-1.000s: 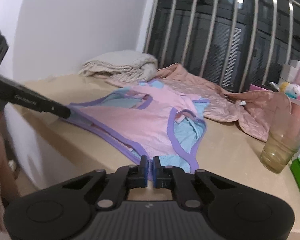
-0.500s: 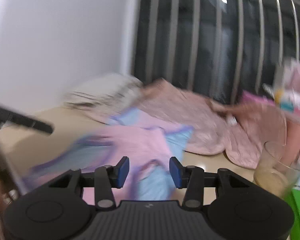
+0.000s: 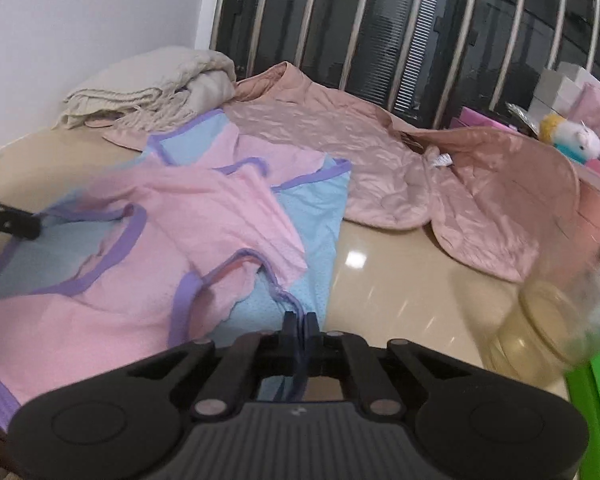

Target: Fold clothes

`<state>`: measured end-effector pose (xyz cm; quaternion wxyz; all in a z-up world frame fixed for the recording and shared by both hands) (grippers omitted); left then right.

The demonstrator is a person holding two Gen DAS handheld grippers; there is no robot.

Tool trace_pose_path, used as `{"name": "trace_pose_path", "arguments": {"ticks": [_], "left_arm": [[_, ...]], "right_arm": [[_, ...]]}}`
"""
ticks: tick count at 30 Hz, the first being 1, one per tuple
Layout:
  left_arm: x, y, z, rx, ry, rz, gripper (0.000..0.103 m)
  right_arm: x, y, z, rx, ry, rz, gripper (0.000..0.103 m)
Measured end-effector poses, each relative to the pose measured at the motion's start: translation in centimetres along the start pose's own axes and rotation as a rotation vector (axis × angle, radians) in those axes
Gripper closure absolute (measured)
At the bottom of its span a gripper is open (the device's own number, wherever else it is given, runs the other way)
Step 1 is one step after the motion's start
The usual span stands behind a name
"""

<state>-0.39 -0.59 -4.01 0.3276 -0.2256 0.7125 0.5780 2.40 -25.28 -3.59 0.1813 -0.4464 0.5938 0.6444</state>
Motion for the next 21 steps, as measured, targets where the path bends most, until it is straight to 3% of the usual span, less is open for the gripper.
{"name": "trace_pose_path", "arguments": {"ticks": [1, 2, 3, 6, 7, 9, 12, 15, 17, 18, 19, 21], "left_arm": [[-0.5, 0.3, 0.2, 0.043, 0.036, -0.006, 0.079], [-1.0, 0.6, 0.3, 0.085, 0.073, -0.012, 0.066], [-2.0, 0.8, 0.8, 0.097, 0.105, -0.037, 0.045], [-6.0, -0.5, 2.0, 0.033, 0.125, -0.109, 0.04], [-7.3, -1.1, 2.3, 0.007, 0.126, -0.129, 0.037], [-9.4, -3.6, 2.3, -0.041, 0.084, -0.114, 0.032], [-11.3, -8.3, 1.4, -0.125, -0.006, -0.057, 0.032], [-12.3, -11.2, 1.1, -0.131, -0.005, -0.024, 0.032], [-12.6, -12.3, 1.3, -0.152, 0.005, -0.024, 0.034], [-12.7, -12.8, 1.4, -0.156, 0.007, -0.026, 0.052], [-12.5, -12.9, 1.7, -0.159, 0.012, -0.016, 0.098], [-11.9, -13.1, 2.3, -0.166, 0.023, 0.004, 0.101]], "right_arm": [[-0.5, 0.4, -0.2, -0.01, -0.013, -0.009, 0.092], [-0.9, 0.8, -0.5, -0.02, -0.026, -0.019, 0.078], [-1.4, 1.2, -0.7, -0.03, -0.039, -0.028, 0.061], [-2.7, 2.4, -1.5, -0.059, -0.077, -0.057, 0.056], [-3.2, 2.2, -1.8, -0.033, -0.082, -0.05, 0.057], [-3.3, 1.9, -1.5, -0.008, -0.063, -0.013, 0.057], [-1.9, 3.3, 0.7, -0.084, -0.036, 0.004, 0.059], [0.0, 5.1, 2.9, -0.177, -0.051, -0.002, 0.059], [1.6, 4.5, 4.4, -0.186, -0.032, 0.032, 0.063], [2.0, 4.0, 4.7, -0.177, -0.029, 0.039, 0.075], [2.1, 3.6, 4.7, -0.165, -0.03, 0.042, 0.083], [2.5, 2.7, 4.8, -0.139, -0.032, 0.046, 0.091]]}}
Point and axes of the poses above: each gripper's, at about its wrist camera, not at the fingertips, and y roughly against the way its jaws point, z to its left, x to its underside, the point moved 9 cm from there along -y, roughly the way its jaws point, and after that the axes turned 2 degrees about -x, right-handed, at the moved point
